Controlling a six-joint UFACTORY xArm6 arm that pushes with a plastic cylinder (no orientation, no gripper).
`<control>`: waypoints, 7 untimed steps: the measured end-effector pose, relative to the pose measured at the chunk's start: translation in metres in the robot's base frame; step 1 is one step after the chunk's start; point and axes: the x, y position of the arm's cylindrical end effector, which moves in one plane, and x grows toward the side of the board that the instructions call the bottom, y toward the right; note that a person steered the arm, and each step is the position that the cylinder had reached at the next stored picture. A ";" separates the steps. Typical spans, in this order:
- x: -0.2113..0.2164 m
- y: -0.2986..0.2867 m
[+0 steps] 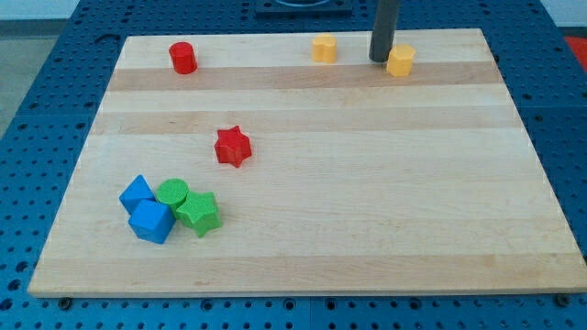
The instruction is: Push the yellow hexagon towards the top right
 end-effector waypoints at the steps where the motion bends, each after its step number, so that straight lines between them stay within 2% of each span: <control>1: 0.029 -0.012; 2: 0.053 -0.017; 4: 0.011 -0.018; 7: 0.012 0.004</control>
